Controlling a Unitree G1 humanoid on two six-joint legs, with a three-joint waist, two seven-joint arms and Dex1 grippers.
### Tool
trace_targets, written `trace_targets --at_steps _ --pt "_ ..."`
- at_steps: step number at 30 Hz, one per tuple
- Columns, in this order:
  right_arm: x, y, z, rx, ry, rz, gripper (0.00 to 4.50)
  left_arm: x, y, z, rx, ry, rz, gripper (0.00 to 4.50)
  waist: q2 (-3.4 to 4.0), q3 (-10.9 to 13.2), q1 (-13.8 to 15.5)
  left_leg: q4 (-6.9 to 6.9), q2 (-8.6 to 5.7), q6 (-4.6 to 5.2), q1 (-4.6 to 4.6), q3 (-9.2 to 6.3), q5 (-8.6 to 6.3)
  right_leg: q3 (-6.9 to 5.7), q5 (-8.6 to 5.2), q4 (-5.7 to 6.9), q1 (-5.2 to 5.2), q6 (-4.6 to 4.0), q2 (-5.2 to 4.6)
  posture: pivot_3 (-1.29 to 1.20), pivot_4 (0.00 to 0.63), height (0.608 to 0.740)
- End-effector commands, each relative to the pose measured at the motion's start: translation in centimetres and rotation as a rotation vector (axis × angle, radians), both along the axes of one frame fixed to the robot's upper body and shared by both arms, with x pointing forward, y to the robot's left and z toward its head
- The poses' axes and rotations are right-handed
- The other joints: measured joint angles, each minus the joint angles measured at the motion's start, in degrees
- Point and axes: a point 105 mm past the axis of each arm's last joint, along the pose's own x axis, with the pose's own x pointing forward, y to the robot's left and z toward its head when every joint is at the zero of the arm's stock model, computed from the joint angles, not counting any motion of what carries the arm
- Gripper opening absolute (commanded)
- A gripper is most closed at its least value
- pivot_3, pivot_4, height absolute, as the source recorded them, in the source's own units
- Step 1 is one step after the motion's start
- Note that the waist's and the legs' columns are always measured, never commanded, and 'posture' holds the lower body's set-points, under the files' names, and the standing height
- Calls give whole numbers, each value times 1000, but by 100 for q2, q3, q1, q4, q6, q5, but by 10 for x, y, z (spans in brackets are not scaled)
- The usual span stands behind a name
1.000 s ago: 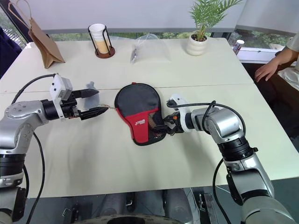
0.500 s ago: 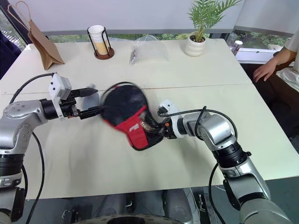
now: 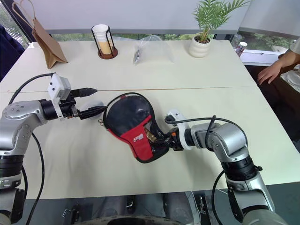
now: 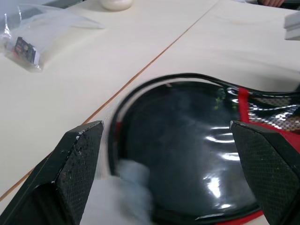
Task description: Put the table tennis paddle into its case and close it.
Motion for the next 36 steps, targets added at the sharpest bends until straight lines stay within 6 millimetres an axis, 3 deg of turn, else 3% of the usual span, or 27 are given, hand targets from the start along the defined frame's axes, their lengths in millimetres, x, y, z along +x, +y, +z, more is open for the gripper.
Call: trace_targets --at_steps 1,16,25,32,36 --pt "-17 -17 -23 -36 147 -94 1034 -4 1 11 2 -52 -7 4480 0 0 41 -2 -1 1 0 1 -1 0 0 -6 2 0 -1 0 150 740" --pt "-54 -23 -17 134 250 -339 1034 -7 1 4 18 -22 -27 4480 -1 -1 72 -26 -11 2 0 0 -2 -2 -1 -24 6 0 -19 0 150 740" --pt "-58 -26 -10 53 256 -455 1034 -2 -7 1 16 -12 -56 4480 -3 -1 69 -33 -21 4 2 -2 -1 -1 -1 -31 7 4 -20 0 150 740" --pt "-35 -46 6 -83 87 -397 4300 -2 -11 0 18 -2 -95 4480 -4 -1 57 -30 -18 4 3 -6 -1 3 0 -32 4 5 -21 0 150 740" --pt "-20 -64 24 -122 -3 -340 4411 -5 -11 -3 46 9 -127 4480 -2 1 68 -30 -16 4 1 -5 -1 2 0 -32 1 5 -20 0 150 740"
